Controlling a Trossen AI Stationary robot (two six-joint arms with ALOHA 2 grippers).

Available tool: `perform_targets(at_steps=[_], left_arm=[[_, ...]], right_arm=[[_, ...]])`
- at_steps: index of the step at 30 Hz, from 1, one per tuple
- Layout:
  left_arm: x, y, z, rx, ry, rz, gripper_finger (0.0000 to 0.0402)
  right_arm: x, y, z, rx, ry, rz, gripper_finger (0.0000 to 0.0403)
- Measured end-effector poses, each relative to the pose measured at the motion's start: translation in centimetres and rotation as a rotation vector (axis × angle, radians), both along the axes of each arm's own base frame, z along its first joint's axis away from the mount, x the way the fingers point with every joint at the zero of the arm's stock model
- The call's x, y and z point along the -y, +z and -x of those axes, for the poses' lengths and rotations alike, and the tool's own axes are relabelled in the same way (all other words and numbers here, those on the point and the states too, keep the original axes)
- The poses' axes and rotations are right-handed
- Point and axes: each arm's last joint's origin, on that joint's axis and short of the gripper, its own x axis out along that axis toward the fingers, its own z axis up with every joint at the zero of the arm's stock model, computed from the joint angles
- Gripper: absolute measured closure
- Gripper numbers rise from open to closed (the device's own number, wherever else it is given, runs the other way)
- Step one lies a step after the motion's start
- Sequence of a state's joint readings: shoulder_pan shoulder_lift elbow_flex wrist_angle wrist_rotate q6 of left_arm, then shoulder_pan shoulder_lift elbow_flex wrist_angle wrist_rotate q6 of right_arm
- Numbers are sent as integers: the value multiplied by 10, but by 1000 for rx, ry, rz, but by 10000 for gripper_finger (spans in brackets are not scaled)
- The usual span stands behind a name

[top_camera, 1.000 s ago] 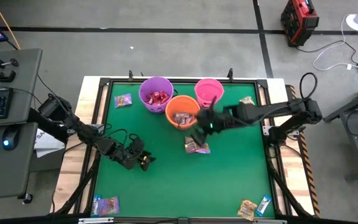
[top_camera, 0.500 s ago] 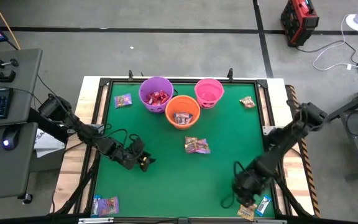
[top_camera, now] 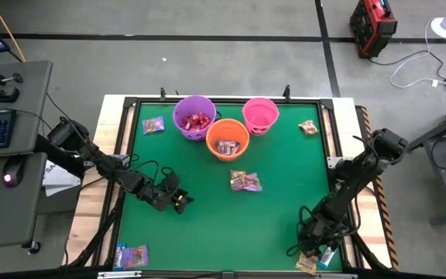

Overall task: Sort candy by brand, put in halloween buckets
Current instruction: Put the white chocolate into the orange bucket

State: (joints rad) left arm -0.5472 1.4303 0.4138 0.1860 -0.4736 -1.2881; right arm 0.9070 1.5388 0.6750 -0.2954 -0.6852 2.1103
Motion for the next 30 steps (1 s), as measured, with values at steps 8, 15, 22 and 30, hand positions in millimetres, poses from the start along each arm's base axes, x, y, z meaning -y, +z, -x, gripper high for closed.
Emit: perform_targets(at_steps=[8,15,22,30], left_arm=[[1,0,0,-7,-12,12,181],[0,0,0,-7,-8,12,181],[0,0,0,-8,-8,12,181],[-1,-1,0,-14,-13,3,181]], right_arm=[[-7,-10,-2,106,259,-121,131],[-6,-20,-2,104,349,-113,131],[-9,-35,-3,20,374,-123,131],[1,-41,-13,11,342,-80,131]])
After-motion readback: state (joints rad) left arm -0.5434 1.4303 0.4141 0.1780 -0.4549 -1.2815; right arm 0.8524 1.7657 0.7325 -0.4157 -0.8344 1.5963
